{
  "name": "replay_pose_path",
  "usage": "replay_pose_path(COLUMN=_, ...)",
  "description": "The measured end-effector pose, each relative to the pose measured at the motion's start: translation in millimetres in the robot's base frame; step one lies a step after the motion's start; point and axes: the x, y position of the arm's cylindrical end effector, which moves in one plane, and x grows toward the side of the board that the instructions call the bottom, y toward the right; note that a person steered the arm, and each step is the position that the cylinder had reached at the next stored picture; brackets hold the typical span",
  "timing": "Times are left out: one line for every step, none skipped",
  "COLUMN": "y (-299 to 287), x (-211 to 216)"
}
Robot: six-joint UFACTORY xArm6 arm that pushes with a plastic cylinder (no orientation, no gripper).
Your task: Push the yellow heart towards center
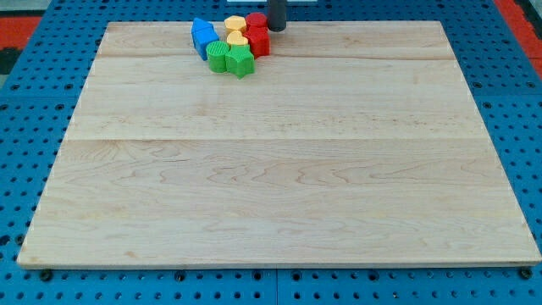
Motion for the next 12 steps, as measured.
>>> replay_pose_path(y=-10, x=15)
replay_pose_path(y=-11, x=20)
replay_pose_path(y=11, x=45)
replay_pose_path(y=4, x=95)
replay_pose_path(y=-45, x=109)
replay_pose_path(y=-87, x=110)
replay_pose_path(y=-115, x=152)
replay_pose_path(y=-194, x=130)
replay_pose_path(y=-218, x=57)
replay_pose_path(y=-179, x=-8)
replay_pose_path(y=-168, x=-12)
replay_pose_path(y=-135, x=-11)
